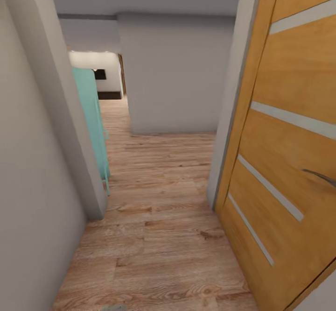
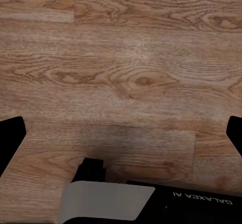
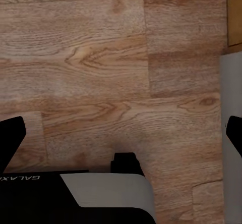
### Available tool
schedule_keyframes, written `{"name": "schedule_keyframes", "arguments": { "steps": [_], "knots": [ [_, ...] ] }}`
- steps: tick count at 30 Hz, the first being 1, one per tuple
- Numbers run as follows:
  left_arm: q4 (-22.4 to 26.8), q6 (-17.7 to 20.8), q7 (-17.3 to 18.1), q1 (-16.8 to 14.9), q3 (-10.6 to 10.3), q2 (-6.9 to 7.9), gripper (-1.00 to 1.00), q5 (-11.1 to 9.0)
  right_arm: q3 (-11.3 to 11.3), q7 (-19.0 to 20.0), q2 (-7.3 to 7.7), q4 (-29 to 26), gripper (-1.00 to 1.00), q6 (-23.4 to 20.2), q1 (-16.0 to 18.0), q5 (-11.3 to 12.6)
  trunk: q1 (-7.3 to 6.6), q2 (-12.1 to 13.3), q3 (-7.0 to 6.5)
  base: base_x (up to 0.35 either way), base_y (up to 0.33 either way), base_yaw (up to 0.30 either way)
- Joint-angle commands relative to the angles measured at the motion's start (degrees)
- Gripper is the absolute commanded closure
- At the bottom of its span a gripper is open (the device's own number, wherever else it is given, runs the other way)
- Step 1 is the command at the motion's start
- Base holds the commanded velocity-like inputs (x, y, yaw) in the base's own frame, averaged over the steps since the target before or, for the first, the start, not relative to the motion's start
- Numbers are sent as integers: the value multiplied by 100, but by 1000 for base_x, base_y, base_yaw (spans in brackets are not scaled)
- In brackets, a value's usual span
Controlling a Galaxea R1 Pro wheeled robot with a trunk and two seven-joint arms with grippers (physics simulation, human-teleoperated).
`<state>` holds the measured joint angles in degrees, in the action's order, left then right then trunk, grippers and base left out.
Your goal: Move the two storage containers from the living room to the garage. In the garage, place one container on the floor and stack the other container on top of it (either order is fine).
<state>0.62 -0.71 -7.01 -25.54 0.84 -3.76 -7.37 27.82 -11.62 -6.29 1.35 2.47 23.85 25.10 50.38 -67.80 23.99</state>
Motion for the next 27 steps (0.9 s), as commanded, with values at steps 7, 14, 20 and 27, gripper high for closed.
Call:
{"name": "schedule_keyframes", "arguments": {
  "steps": [7, 14, 20, 27],
  "knots": [
    [-2, -7, -11, -4, 3, -10, -100, -45, 48, -7, -3, 14, -100, 26, 5, 56, 0, -4, 6, 16, 0, 165],
    [-2, -8, -11, -4, 4, -11, -100, -45, 48, -7, -3, 14, -100, 26, 5, 56, 0, -4, 6, 244, 0, 16],
    [-1, -8, -11, -4, 3, -11, -100, -45, 48, -7, -3, 14, -100, 26, 5, 56, 0, -4, 6, 329, 0, 1],
    [-1, -8, -11, -4, 4, -11, -100, -45, 48, -7, -3, 14, -100, 26, 5, 56, 0, -4, 6, 335, 0, 0]
  ]
}}
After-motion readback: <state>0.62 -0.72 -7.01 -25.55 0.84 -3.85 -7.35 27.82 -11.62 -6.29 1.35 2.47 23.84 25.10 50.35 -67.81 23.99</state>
